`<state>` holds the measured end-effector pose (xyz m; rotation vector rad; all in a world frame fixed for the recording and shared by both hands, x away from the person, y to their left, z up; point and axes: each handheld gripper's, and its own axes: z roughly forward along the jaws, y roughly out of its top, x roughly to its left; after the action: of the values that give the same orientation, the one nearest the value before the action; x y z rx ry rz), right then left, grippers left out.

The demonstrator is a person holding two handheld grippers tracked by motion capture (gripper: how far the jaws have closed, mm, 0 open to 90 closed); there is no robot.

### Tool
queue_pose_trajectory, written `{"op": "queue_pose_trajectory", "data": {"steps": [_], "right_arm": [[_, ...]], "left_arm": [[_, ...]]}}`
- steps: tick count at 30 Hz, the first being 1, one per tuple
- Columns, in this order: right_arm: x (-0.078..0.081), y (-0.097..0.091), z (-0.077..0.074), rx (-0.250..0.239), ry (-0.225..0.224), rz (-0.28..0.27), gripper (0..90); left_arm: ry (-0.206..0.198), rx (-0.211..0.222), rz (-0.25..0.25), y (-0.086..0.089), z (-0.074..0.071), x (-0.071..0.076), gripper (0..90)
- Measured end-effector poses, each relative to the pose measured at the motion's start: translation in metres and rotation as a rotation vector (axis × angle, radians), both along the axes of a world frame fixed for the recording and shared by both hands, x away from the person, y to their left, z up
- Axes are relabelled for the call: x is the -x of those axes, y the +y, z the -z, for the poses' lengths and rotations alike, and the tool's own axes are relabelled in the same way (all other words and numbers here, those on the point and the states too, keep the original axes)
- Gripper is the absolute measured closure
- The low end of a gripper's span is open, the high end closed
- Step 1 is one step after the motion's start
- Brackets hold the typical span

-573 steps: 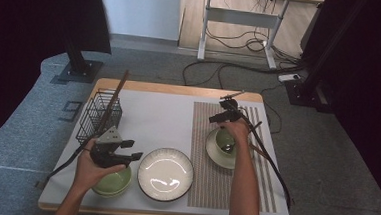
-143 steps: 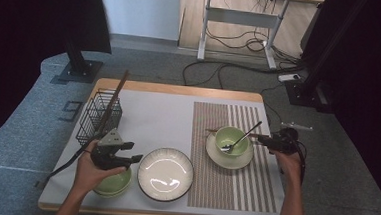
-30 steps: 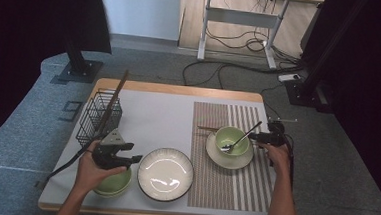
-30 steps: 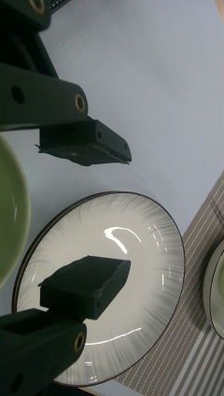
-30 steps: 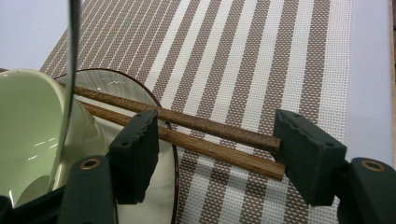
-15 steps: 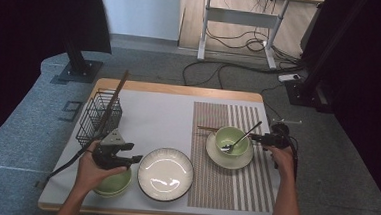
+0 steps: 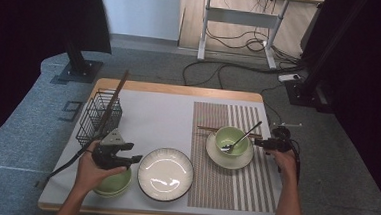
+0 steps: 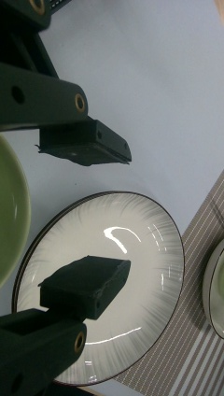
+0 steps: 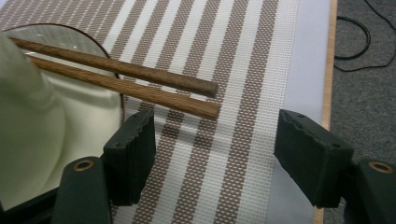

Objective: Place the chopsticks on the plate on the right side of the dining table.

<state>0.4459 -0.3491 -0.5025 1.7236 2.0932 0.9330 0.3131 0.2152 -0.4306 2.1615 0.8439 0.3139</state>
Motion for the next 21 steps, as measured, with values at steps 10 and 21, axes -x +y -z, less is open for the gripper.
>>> {"op": "queue_pose_trajectory", "data": {"steps": [10, 21], "right_arm": [[-0.0043, -0.0044, 0.0053, 0.002, 0.000, 0.029, 29.4], [-0.0096, -0.0045, 0.0046, 0.001, -0.002, 0.042, 29.4]], "left_arm": [[0.004, -0.008, -0.001, -0.0013, 0.0017, -0.0009, 42.2], [0.007, -0.013, -0.002, -0.0016, 0.0030, -0.0019, 42.2]]}}
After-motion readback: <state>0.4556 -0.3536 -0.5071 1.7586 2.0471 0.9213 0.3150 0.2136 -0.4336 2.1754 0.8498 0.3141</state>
